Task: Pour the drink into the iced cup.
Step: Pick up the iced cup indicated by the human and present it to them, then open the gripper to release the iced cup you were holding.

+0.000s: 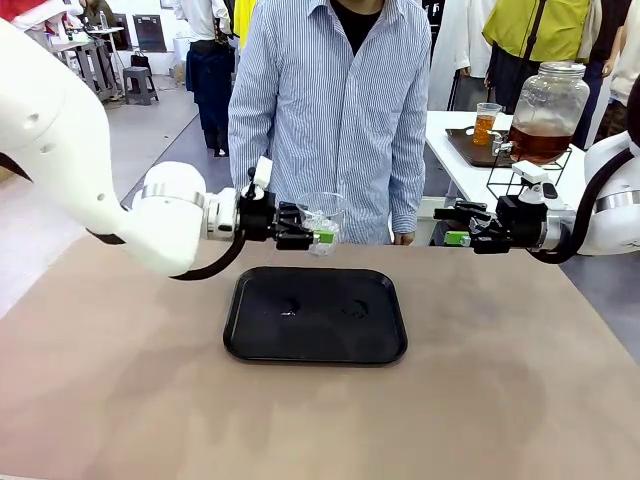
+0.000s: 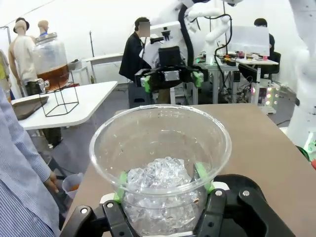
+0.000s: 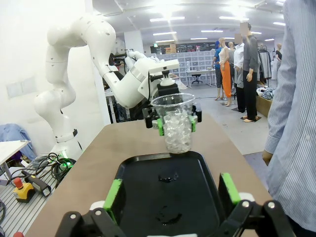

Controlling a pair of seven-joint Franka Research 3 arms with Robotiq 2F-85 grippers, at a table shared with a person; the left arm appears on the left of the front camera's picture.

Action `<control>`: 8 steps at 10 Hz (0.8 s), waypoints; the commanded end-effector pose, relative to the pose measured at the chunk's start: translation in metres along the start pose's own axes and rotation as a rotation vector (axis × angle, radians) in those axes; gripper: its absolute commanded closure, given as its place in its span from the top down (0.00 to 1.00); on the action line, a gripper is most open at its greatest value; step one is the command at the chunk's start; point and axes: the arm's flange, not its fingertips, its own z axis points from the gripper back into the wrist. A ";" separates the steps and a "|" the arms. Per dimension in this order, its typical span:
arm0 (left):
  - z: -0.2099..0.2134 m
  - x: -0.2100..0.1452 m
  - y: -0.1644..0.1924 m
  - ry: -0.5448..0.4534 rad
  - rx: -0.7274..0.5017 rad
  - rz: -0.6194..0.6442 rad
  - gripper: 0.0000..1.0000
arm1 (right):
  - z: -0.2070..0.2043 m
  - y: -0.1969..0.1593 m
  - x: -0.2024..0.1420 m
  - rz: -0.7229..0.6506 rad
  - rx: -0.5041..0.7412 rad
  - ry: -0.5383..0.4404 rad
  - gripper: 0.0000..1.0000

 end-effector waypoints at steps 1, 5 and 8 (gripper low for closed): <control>-0.005 0.012 0.011 -0.007 0.039 0.024 0.64 | -0.001 -0.001 0.004 -0.009 0.010 0.004 1.00; -0.001 0.007 0.006 0.007 0.014 0.007 0.64 | -0.001 -0.001 0.004 -0.009 0.010 0.004 1.00; -0.001 0.007 0.006 0.007 0.014 0.007 0.64 | -0.001 -0.001 0.004 -0.009 0.010 0.004 1.00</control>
